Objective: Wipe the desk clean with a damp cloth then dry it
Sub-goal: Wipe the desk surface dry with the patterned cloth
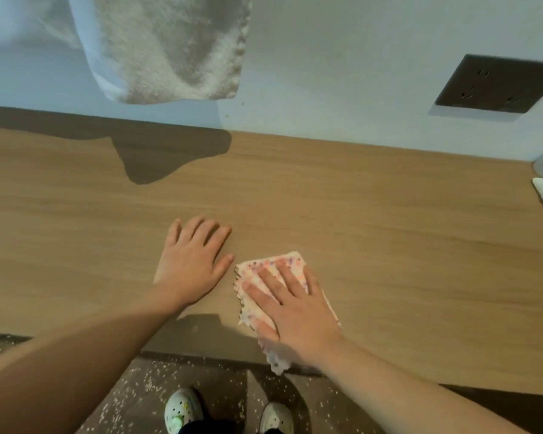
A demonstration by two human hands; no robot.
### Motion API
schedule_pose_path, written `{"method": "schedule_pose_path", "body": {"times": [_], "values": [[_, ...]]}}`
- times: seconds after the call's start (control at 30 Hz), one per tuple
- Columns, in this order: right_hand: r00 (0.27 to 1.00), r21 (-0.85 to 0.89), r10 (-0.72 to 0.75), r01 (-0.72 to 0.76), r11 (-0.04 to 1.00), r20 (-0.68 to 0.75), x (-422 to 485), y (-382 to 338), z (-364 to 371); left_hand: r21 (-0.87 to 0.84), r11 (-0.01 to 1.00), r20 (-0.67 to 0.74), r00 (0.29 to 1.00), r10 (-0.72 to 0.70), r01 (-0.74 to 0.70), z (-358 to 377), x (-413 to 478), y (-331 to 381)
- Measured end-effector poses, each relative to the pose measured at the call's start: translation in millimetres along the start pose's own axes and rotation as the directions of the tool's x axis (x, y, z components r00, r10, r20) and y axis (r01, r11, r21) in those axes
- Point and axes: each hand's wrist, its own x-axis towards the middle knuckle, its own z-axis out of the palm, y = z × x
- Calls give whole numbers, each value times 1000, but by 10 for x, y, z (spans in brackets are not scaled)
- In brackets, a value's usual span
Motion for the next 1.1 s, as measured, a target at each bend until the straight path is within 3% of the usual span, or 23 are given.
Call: {"method": "schedule_pose_path", "body": {"times": [0.07,0.13,0.23,0.27,0.3,0.33,0.4,0.43,0.5,0.53,0.6,0.67,0.7,0.73,0.77,0.8,0.87,0.93,0.97,1.0,1.03,1.07,1.1], "values": [[1000,-21,2,-3,1000,-31,71,245,-24,-51,993,66,993,-102,106,39,110,-98],[967,-10,232,-234,972,-104,192,618,-58,-70,983,106,981,-164,172,140,160,-155],[747,179,658,-637,750,-94,439,985,-234,-85,979,102,979,-175,184,200,151,-166],[682,244,726,-692,679,-87,564,965,-266,-89,978,90,979,-183,190,196,154,-169],[667,263,738,-697,667,-102,692,855,-280,-96,977,83,980,-183,191,205,155,-176],[711,235,685,-647,725,-157,780,674,-256,-104,977,76,981,-180,188,208,162,-178],[879,89,364,-355,931,-308,863,231,-88,-128,971,60,978,-198,204,204,166,-175],[937,27,216,-217,976,-275,814,50,-40,-145,966,53,976,-211,217,200,170,-175],[979,-31,73,-81,996,-192,707,162,-74,-162,960,50,974,-221,226,208,164,-180],[975,-27,100,-107,994,-199,693,390,-117,-174,959,42,974,-221,225,218,157,-188],[897,37,391,-392,919,-208,694,1002,-194,-185,960,26,978,-208,209,225,150,-205],[689,227,713,-680,697,-126,808,1445,-349,-170,966,14,981,-195,195,243,144,-215],[598,307,796,-742,595,-98,903,1487,-426,-167,968,5,981,-191,190,247,147,-213],[553,336,830,-770,542,-72,1018,1383,-457,-167,968,-7,982,-190,186,246,151,-209],[584,301,808,-759,578,-80,1123,1183,-483,-167,969,-16,982,-190,184,250,149,-208],[689,223,716,-685,694,-112,1194,884,-477,-163,970,-28,982,-189,182,250,147,-210],[934,121,324,-308,944,-150,1179,288,-397,-149,974,-59,982,-181,171,244,145,-210],[991,74,20,-10,997,-129,1015,81,-344,-134,979,-79,983,-163,152,254,133,-210],[990,4,-1,1,1000,-144,972,281,-316,-136,979,-84,983,-161,149,255,126,-207],[982,-66,80,-93,993,-170,979,587,-275,-142,978,-85,983,-163,150,257,125,-211],[941,-74,251,-274,959,-228,995,952,-268,-145,978,-87,982,-165,151,264,123,-217],[851,-26,463,-484,875,-245,1024,1278,-336,-146,978,-86,983,-164,150,269,122,-219],[695,125,668,-663,739,-267,1090,1514,-405,-147,978,-84,983,-163,150,270,122,-218]]}}
